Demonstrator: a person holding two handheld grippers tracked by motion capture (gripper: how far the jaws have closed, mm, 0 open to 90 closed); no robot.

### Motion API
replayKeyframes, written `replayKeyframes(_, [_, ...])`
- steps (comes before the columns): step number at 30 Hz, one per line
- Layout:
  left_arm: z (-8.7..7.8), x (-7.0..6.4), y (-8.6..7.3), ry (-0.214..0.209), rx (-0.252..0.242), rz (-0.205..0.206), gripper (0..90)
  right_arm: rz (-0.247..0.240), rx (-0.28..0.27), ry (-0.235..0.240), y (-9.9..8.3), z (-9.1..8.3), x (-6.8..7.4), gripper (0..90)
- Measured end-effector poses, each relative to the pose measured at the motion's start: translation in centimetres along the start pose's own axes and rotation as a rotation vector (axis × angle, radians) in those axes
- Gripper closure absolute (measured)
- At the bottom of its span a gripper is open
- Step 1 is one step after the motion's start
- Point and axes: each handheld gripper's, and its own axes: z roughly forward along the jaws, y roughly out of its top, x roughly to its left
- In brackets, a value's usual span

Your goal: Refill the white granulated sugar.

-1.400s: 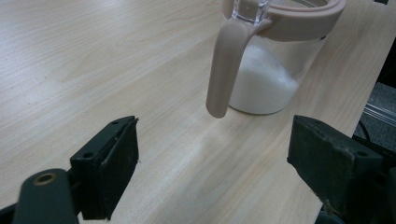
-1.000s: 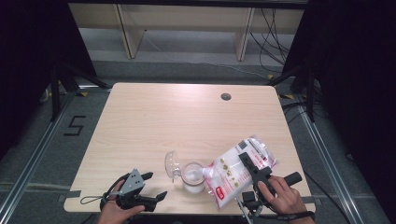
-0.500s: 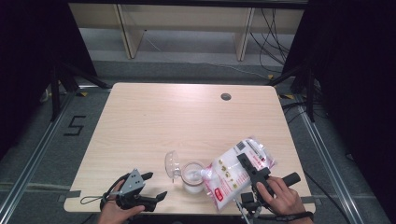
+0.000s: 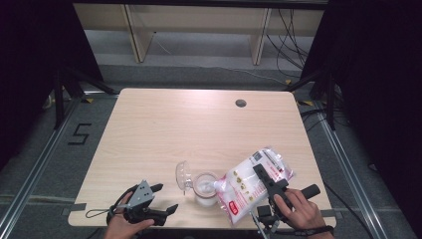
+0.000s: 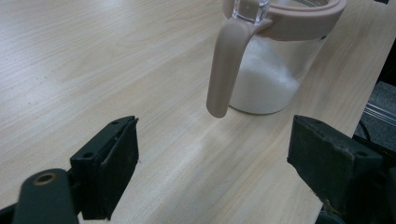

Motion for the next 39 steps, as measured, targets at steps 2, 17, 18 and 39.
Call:
replayKeyframes(2, [0.00, 0.02, 0.00, 0.000, 0.000, 0.001, 16.0, 0.002, -0.002, -0.001, 0.06, -0.03, -0.07, 65.9])
replayKeyframes(17, [-0.01, 0.00, 0.00, -0.001, 0.000, 0.001, 16.0, 0.032, 0.009, 0.024, 0.20, -0.22, -0.20, 65.9])
replayKeyframes(18, [0.00, 0.00, 0.00, 0.000, 0.000, 0.000, 16.0, 0.026, 0.005, 0.022, 0.20, -0.20, -0.25, 65.9])
replayKeyframes(39, [0.07, -0.04, -0.02, -0.002, -0.004, -0.005, 15.9, 0.032, 0.012, 0.033, 0.22, -0.14, -0.14, 65.9])
